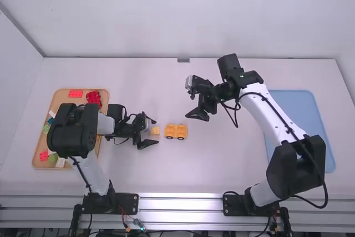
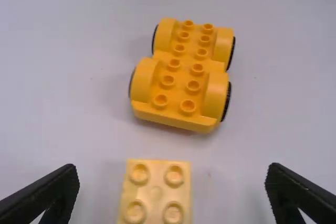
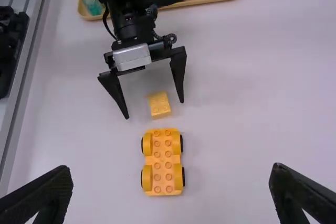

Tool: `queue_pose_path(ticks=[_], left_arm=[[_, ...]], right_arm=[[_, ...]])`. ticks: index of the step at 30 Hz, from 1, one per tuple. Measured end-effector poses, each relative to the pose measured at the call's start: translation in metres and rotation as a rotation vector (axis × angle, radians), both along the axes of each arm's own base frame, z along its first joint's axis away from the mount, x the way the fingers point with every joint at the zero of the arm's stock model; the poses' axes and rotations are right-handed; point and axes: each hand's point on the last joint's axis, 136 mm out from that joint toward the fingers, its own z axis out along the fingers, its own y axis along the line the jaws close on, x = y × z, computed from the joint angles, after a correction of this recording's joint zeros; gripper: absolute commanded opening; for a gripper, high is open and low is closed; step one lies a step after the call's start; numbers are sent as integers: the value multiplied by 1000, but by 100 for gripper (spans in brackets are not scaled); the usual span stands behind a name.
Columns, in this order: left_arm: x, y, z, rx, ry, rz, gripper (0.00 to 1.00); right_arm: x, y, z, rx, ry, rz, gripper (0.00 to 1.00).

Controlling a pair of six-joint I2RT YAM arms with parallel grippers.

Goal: Assemble lego blocks to make yellow taxi

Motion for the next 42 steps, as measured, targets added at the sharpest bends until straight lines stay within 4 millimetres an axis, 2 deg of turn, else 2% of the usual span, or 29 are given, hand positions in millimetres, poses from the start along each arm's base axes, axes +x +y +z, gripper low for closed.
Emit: queue_pose_path(ticks=[5,16,23,26,30,33,38,42], left_arm=[[0,1,-3,4,16,18,72],[3,2,-8,18,96,-4,67],[3,4,-10,52,33,-41,56],[4,4,-12,57,-16,-47,49],[1,3,-13,53,-39,-51,45],[2,3,-13,49,-38,-43,44],[0,2,-13,39,-12,-37,57],[-2,2,-13,36,12,-36,61]], right_arm=[[0,0,0,0,1,0,99],[-8,6,-2,-9,16,22,99],[-8,5,-3,-15,14,19,98],[-8,5,-3,-16,13,19,99],[-7,4,-3,-20,12,17,99],[-7,4,-3,-22,12,17,99],[-7,4,-4,-25,11,15,99],[-7,4,-4,-25,11,15,99]])
